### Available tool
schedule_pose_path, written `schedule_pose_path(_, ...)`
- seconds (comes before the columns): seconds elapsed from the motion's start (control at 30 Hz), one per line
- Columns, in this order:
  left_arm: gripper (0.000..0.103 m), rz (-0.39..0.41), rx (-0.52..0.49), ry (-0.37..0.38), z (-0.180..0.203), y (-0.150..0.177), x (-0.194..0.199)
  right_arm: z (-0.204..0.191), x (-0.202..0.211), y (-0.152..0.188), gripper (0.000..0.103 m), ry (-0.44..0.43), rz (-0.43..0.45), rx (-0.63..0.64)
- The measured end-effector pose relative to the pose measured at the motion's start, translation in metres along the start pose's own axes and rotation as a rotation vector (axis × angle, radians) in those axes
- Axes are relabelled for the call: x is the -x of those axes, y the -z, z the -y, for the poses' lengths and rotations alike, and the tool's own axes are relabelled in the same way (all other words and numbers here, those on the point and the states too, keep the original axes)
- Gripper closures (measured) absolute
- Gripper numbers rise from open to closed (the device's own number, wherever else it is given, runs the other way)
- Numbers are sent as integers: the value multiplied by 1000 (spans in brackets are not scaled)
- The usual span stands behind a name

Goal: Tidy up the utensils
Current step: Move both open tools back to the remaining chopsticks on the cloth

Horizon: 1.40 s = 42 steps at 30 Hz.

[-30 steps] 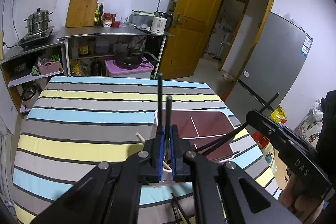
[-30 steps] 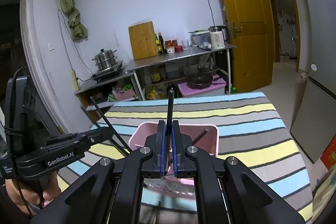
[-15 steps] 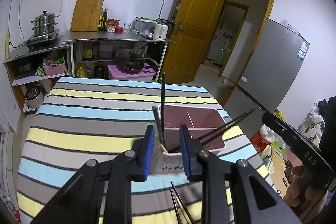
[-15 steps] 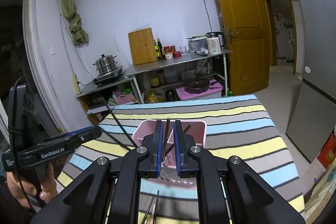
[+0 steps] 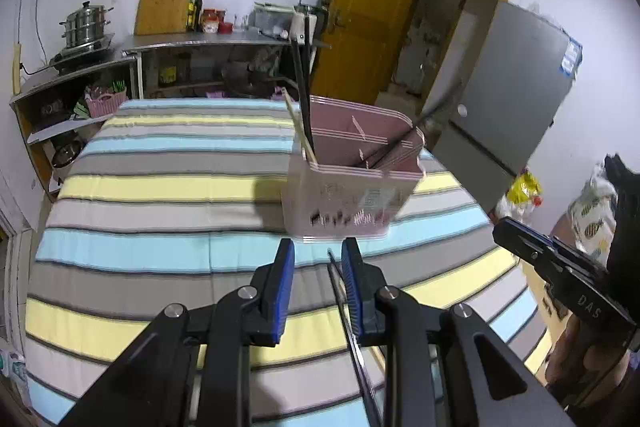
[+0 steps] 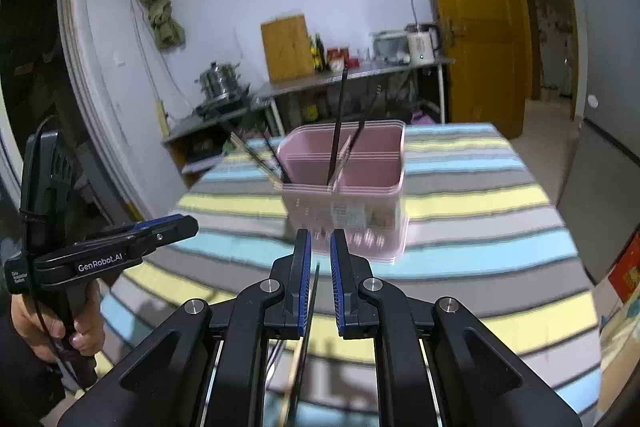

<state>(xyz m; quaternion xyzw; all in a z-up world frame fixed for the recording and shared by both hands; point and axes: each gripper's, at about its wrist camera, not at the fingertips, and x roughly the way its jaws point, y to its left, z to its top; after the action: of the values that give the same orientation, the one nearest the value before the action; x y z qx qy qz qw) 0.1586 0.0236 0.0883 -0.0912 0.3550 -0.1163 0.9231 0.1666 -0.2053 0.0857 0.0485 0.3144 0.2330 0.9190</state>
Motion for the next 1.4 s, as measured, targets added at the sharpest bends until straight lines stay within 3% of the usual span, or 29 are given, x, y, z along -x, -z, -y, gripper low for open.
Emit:
schedule_pose_path(0.33, 77, -110, 3, 16, 4, 47, -15, 3, -18, 51, 93, -7, -141, -17)
schedule_pose_path(0.57, 77, -159, 28, 14, -1, 67, -24, 1, -39, 64, 93, -12, -211, -14)
schedule_pose_path(1.1, 77, -194, 74, 27, -16, 72, -36, -4, -99, 76, 93, -7, -337, -14)
schedule_pose_path(1.4, 77, -221, 82, 39, -17, 74, -44, 4, -95, 79, 93, -18, -327, -53)
